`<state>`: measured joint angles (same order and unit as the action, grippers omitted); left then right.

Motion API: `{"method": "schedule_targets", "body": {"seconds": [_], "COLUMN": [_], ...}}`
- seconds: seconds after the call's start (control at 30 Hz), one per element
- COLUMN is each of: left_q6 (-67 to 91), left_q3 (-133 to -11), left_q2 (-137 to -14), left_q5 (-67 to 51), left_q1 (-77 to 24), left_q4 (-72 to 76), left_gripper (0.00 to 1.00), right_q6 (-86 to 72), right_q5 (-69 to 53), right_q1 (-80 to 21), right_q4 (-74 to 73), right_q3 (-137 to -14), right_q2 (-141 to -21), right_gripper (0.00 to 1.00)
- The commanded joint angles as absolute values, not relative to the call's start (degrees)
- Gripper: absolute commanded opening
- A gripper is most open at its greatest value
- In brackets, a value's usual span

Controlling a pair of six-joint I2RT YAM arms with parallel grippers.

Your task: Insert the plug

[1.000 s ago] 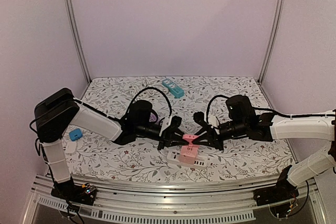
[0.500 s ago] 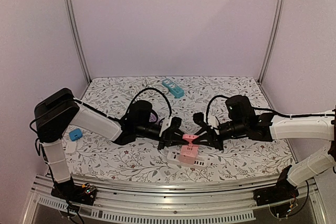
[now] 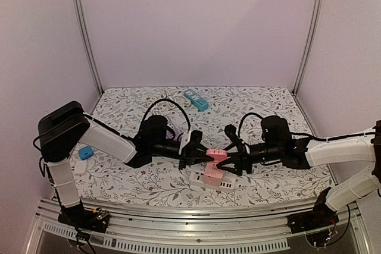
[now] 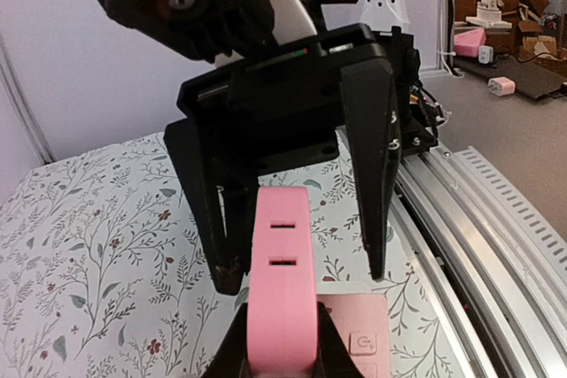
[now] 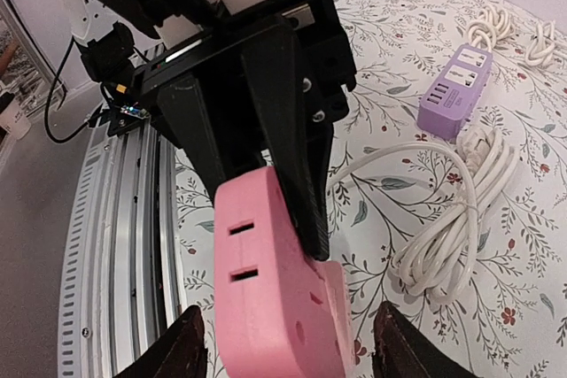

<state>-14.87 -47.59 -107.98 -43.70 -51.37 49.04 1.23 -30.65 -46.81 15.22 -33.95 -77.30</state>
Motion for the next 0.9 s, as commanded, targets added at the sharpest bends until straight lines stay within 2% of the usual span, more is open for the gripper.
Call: {"method": "schedule_targets", "body": {"seconds": [0.0,0.27,0.57,0.63,0.8,0.87], "left_q6": [-11.71,-7.72,-7.54,-7.71,-8.58,-8.71], "left_q3": [-46.46,-45.65,-45.49,-45.56,-45.92,-45.81], "left_q2": [-104.78,-103.59,-102.79,-102.70,-102.59,-102.56], "left_q5": [-43.79,-43.68,-44.21,-44.25,-43.78,-43.85], "left_q1": [-51.94,-52.21,-52.10,-52.07,-51.98,-51.94], "left_q4": [53.97,55.72,54.28,54.00,52.49,52.20], "left_gripper": [0.00,0.00,0.00,0.00,0.00,0.00], "right_q6": [-5.79,-6.09,-5.28,-5.19,-4.47,-4.23], "right_q5": [-29.65,-28.49,-25.60,-25.96,-29.83,-26.95], "right_q1": [-46.42,-46.49,-46.18,-46.04,-46.10,-46.05], "right_q4": [24.04,29.09,29.41,29.34,28.71,27.86], "right_q3": [-31.89,-31.00,-29.91,-29.80,-28.74,-27.36], "right_q2": [-79.06,-82.58,-81.68,-81.45,-80.86,-79.18], "right_gripper": [0.64,0.61,0.44,0.44,0.50,0.50]}}
